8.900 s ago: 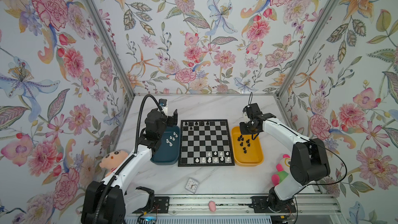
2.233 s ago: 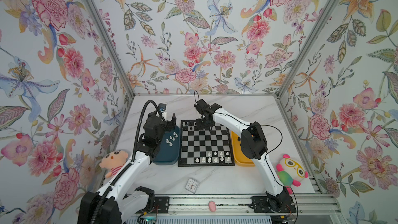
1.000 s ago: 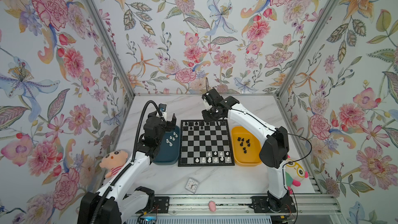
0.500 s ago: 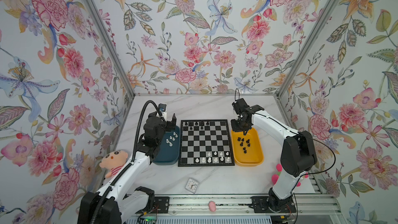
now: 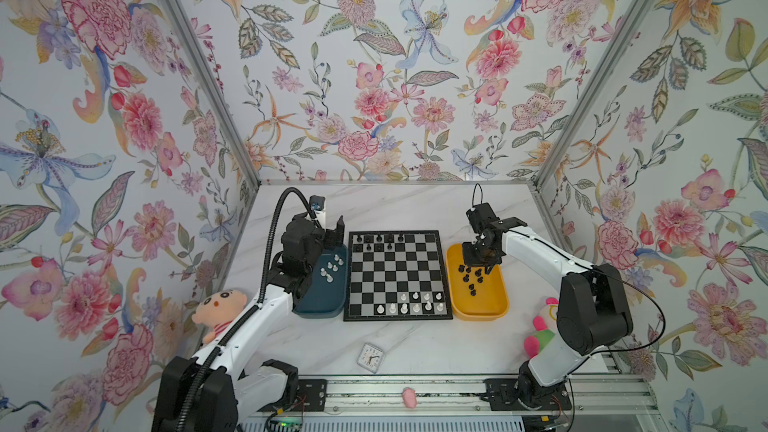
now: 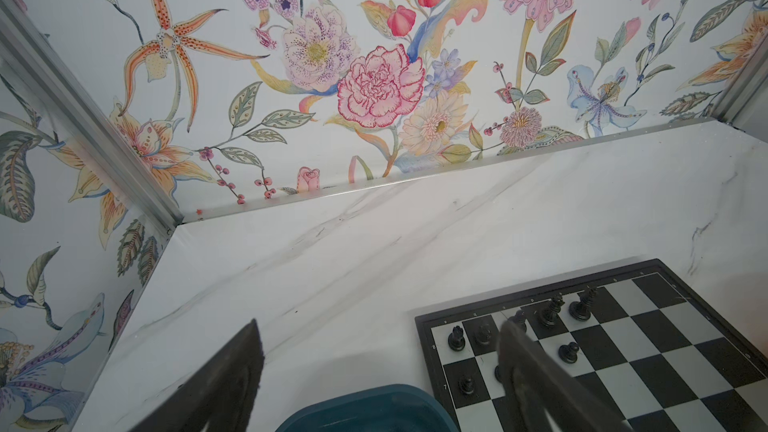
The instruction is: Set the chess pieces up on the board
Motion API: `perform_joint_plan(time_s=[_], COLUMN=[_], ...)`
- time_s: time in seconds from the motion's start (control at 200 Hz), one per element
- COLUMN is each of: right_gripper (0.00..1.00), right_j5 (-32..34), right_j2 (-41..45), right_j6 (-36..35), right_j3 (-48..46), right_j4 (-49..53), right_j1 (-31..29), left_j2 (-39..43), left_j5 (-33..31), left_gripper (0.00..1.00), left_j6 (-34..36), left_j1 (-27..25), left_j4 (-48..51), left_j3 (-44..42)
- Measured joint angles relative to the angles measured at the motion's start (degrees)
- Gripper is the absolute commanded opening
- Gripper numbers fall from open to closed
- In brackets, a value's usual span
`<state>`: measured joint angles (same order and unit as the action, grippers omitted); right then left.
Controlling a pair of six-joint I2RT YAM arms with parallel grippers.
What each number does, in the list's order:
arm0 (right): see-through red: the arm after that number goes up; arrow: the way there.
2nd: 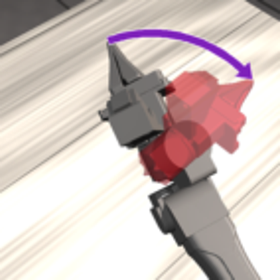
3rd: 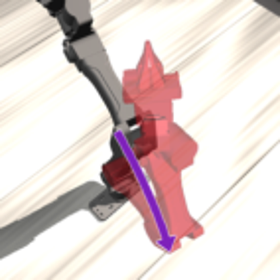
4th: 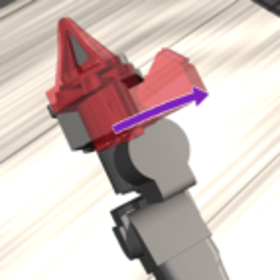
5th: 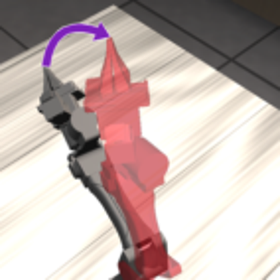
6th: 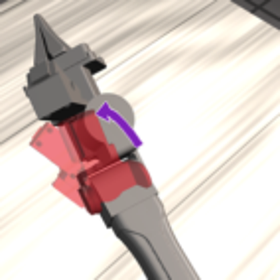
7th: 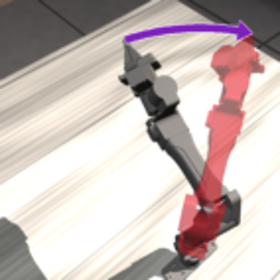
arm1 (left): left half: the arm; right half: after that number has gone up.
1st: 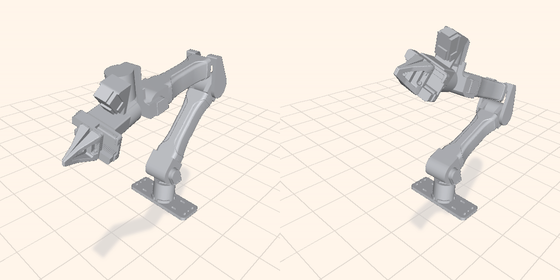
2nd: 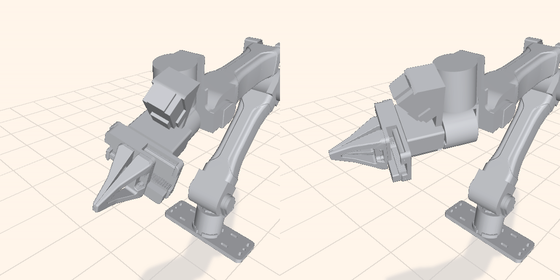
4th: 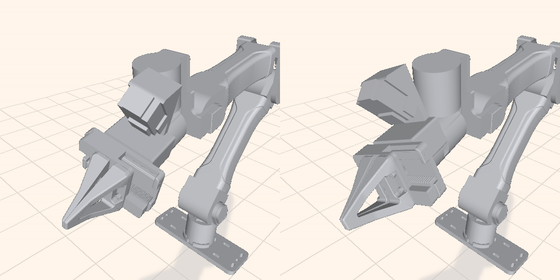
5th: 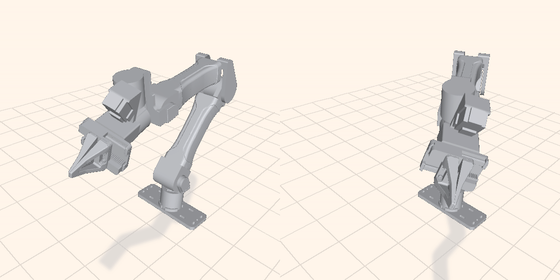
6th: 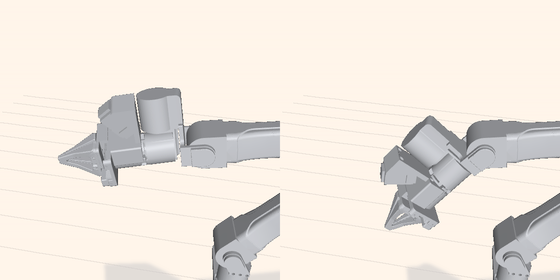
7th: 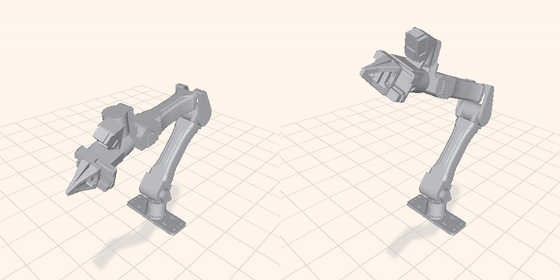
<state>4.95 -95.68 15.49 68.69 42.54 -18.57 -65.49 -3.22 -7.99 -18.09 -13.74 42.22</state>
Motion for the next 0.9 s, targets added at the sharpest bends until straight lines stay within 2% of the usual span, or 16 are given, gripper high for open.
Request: perform_joint_plan(time_s=[0.896], right_gripper=[0.2], right_j5=[-2.9], right_j2=[-5.4], right_j6=[0.0], right_j3=[-1.2], right_j4=[-4.7], right_j1=[1.1], left_j2=[0.0], left_j5=[0.0], left_gripper=[0.9], left_j6=[-0.2], left_j1=[-0.3], left_j4=[0.0], left_j3=[0.1])
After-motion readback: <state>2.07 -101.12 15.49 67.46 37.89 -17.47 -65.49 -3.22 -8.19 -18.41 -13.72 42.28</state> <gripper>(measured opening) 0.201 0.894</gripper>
